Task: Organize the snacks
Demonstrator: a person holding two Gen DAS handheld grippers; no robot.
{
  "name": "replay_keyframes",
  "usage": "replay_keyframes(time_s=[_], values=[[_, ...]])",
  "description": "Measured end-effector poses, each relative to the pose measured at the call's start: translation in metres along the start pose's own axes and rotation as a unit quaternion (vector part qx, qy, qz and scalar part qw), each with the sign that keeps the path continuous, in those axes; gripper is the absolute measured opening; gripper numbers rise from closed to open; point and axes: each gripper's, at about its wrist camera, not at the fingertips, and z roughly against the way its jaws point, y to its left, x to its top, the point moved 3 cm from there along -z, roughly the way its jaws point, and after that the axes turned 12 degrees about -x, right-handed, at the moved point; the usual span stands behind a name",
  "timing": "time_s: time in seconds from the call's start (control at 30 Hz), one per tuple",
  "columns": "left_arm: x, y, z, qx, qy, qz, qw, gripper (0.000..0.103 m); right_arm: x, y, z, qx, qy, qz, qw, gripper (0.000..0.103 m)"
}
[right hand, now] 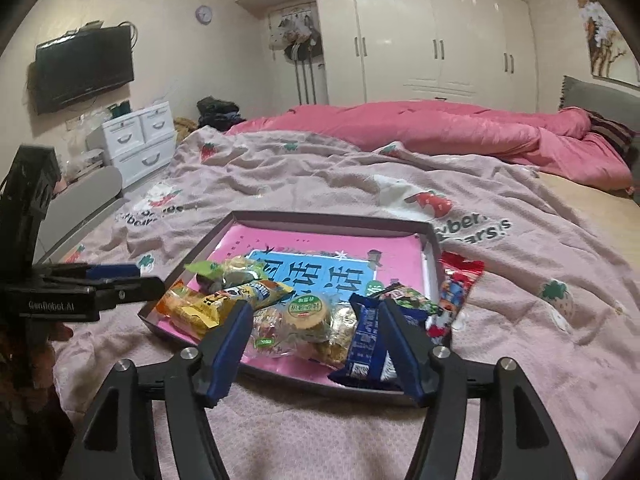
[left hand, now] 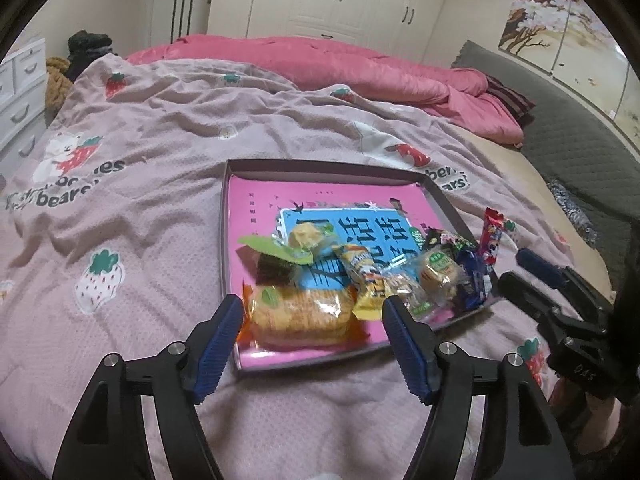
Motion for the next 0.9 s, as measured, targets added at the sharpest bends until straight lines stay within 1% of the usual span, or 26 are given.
replay_keyframes(time_s=[0.1,0.17,0.33,0.4,0.53,0.67,0.8,0.9], values=[[-0.007,-0.007,0.005,0.009,0.002,-0.001,1.0,0.075,0.0,0.001,0.01,-0.017,-0.006,0.005,1.0,0.071],[-0.011,-0.012,0.009,0.016,0.003,-0.002,0.9999,0.075,-0.002,0.001,0.016,-0.021,-0.004,0.006,1.0,0.073],[-0.023,-0.02,0.021,0.023,0.003,-0.007,0.9997,0.075,-0.011,0.001,0.023,-0.024,0.016,-0.007,1.0,0.074],[-0.027,-0.022,0.025,0.023,0.005,-0.006,0.9997,0.075,-0.015,-0.002,0.028,-0.022,0.025,-0.021,0.999,0.075],[-0.035,-0.028,0.034,0.036,0.006,-0.009,0.9993,0.075,-0.023,-0.009,0.034,-0.029,0.045,-0.049,0.997,0.079],[-0.044,-0.036,0.04,0.029,0.014,-0.01,0.9994,0.075,-0.033,-0.012,0.04,-0.046,0.063,-0.053,0.996,0.079],[-0.054,-0.042,0.043,0.026,0.021,-0.01,0.9994,0.075,-0.037,-0.01,0.048,-0.055,0.062,-0.048,0.995,0.08],[-0.059,-0.045,0.046,0.026,0.022,-0.008,0.9994,0.075,-0.039,-0.007,0.055,-0.056,0.06,-0.044,0.996,0.082]])
